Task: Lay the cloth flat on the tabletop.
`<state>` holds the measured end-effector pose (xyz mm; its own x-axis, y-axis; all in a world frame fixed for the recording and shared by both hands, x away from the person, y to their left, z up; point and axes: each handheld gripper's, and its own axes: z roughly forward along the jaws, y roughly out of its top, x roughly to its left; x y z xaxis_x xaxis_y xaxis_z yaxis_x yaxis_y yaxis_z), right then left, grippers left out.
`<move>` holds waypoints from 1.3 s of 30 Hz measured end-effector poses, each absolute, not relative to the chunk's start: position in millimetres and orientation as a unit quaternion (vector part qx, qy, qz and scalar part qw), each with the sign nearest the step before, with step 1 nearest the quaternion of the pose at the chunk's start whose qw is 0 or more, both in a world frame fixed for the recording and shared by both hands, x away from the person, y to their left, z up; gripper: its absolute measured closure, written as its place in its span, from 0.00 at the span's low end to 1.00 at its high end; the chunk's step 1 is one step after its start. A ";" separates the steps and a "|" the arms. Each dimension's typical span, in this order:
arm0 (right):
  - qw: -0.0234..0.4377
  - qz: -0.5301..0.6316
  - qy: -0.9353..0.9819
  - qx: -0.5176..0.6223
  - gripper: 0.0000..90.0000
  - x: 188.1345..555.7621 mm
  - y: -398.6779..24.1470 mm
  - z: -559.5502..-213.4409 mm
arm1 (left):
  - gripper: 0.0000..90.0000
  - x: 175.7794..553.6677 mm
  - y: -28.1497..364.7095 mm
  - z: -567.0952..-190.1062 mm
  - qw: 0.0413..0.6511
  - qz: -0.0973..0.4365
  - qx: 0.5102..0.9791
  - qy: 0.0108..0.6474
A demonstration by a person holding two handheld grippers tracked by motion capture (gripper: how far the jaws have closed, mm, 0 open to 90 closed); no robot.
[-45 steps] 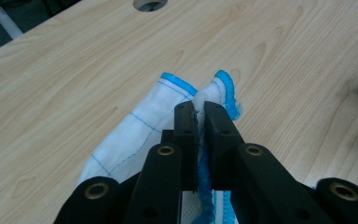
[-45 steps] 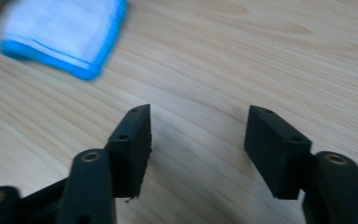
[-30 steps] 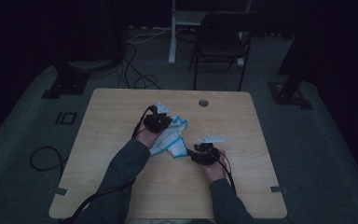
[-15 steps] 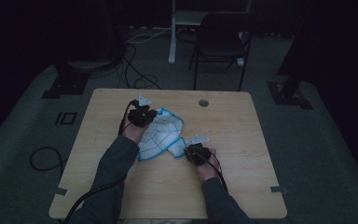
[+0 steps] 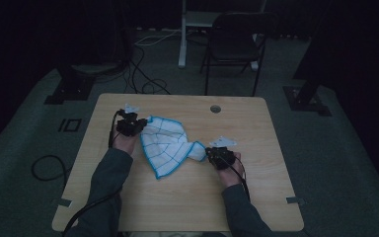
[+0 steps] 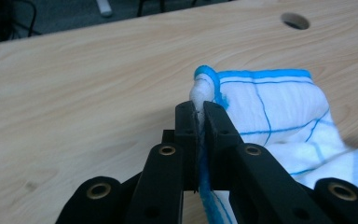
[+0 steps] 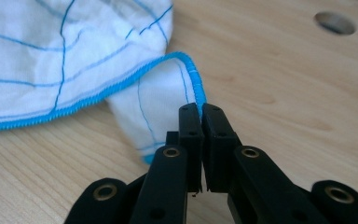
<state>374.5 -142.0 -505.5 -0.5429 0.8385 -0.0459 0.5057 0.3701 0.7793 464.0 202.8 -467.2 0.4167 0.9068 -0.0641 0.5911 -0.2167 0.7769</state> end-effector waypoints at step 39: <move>0.227 0.388 0.794 0.410 0.89 349.5 -157.0 -503.1 | 0.79 389.8 234.4 -506.4 0.388 0.169 0.733 0.533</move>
